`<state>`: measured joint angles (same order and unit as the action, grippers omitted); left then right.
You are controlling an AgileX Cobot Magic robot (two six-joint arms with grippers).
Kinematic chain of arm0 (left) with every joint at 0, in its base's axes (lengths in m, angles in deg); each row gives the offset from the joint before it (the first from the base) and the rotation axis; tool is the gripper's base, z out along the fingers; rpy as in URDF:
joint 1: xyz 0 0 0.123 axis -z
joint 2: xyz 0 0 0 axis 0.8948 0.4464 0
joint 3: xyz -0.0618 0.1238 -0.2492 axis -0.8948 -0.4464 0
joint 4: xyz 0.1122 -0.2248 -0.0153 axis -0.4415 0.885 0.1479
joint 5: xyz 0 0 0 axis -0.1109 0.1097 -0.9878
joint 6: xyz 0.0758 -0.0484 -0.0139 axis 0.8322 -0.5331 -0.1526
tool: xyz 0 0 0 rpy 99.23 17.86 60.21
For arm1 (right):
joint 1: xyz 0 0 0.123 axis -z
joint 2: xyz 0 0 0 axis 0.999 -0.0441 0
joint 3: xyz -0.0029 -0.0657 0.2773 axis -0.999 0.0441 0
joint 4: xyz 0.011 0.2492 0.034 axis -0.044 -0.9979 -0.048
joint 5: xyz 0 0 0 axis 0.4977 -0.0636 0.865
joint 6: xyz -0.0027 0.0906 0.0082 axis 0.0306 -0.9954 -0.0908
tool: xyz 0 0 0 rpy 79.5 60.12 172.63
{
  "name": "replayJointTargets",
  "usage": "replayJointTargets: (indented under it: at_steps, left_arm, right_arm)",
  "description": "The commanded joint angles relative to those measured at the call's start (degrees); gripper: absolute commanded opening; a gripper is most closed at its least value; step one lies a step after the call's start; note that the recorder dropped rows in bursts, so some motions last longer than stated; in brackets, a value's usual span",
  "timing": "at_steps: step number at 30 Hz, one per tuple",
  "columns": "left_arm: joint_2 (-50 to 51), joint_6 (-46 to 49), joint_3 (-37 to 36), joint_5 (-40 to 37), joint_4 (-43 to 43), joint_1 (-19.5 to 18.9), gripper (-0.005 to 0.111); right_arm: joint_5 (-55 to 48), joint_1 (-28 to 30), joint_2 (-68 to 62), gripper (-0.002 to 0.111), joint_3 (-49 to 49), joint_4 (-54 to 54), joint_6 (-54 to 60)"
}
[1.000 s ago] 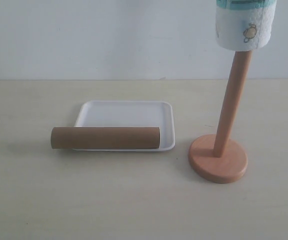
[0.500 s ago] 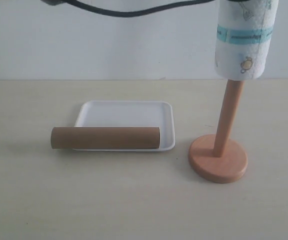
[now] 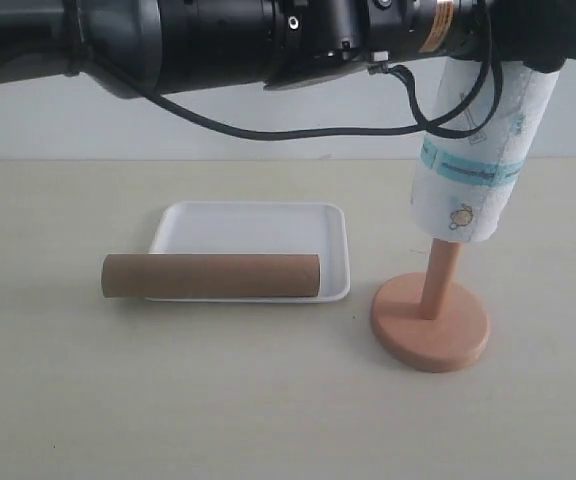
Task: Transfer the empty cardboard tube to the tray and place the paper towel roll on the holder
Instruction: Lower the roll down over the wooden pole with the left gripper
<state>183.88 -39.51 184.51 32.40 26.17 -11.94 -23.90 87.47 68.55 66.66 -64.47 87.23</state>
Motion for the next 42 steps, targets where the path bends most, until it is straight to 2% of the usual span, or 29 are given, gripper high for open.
replayJointTargets:
  at_steps: [1, 5, 10, 13, 23, 32, 37, 39, 42]
  left_arm:
    - [0.88, 1.1, 0.07, 6.28, 4.63, -0.68, 0.004]
    - [2.25, 8.75, -0.06, 10.83, 12.82, -1.08, 0.004]
    - [2.5, 30.42, -3.78, 17.75, 37.04, -1.21, 0.004]
    - [2.5, 40.41, -7.69, 21.44, 46.96, -1.21, 0.004]
    - [2.5, 41.75, -17.15, 29.81, 48.2, -1.21, 0.004]
    - [2.5, 46.87, -21.68, 29.53, 48.34, -1.21, 0.004]
    - [2.5, 47.16, -21.71, 25.4, 48.34, -1.21, 0.005]
    - [2.5, 47.16, -21.71, 24.6, 48.34, -1.21, 0.01]
    - [2.5, 47.16, -21.71, 24.59, 48.34, -1.21, 0.027]
  right_arm:
    - [0.5, 0.0, 0.32, 0.0, -0.03, 0.08, 0.0]
    - [0.5, 0.0, 0.32, 0.0, -0.03, 0.08, 0.0]
    - [0.5, 0.0, 0.32, 0.0, -0.03, 0.08, 0.0]
    - [0.5, 0.0, 0.32, 0.0, -0.03, 0.08, 0.0]
    - [0.5, 0.0, 0.32, 0.0, -0.03, 0.08, 0.0]
    - [0.5, 0.0, 0.32, 0.0, -0.03, 0.08, 0.0]
    - [0.5, 0.0, 0.32, 0.0, -0.03, 0.08, 0.0]
    - [0.5, 0.0, 0.32, 0.0, -0.03, 0.08, 0.0]
    - [0.5, 0.0, 0.32, 0.0, -0.03, 0.08, 0.0]
